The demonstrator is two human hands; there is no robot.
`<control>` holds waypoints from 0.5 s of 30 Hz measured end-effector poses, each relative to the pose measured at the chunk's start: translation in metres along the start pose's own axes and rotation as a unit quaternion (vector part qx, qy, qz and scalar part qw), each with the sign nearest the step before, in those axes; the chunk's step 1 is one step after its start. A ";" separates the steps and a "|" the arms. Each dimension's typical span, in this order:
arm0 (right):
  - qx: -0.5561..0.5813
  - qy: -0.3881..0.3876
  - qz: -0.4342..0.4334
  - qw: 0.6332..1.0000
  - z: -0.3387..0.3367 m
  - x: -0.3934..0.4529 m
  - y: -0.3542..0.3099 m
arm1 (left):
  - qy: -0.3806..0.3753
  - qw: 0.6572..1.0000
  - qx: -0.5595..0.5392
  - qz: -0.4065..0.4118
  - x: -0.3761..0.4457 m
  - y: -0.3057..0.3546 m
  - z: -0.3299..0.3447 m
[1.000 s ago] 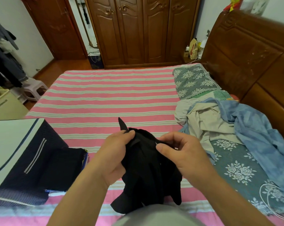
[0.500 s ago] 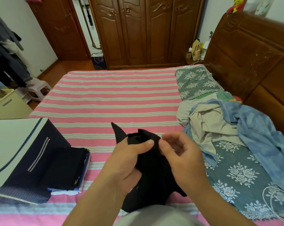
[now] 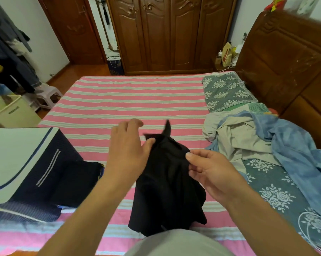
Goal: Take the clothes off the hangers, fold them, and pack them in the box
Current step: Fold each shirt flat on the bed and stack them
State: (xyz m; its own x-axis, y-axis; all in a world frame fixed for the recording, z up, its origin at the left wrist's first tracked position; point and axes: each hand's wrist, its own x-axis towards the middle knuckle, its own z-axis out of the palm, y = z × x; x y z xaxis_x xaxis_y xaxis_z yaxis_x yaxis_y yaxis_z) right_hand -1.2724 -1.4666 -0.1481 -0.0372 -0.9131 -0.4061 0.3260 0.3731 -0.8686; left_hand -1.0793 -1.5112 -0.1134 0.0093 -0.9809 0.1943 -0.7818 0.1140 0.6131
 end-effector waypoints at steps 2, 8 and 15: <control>0.064 0.014 0.016 0.998 0.001 0.003 0.004 | 0.086 0.993 -0.076 0.043 -0.026 0.005 0.013; 0.076 0.018 0.012 0.997 0.014 -0.003 0.030 | -0.150 0.900 -0.365 -0.184 -0.053 0.009 0.047; -0.001 0.084 -0.037 0.996 0.016 -0.003 0.036 | -0.143 0.821 -0.469 -0.293 -0.055 0.011 0.050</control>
State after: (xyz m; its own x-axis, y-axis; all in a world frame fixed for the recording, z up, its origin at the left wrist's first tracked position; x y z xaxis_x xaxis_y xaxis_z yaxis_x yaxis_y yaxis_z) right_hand -1.2451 -1.4535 -0.1734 -0.2194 -0.8973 -0.3829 0.3144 0.3065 -0.8985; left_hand -1.1195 -1.4642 -0.1555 -0.0388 -0.8928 -0.4489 0.1294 -0.4499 0.8836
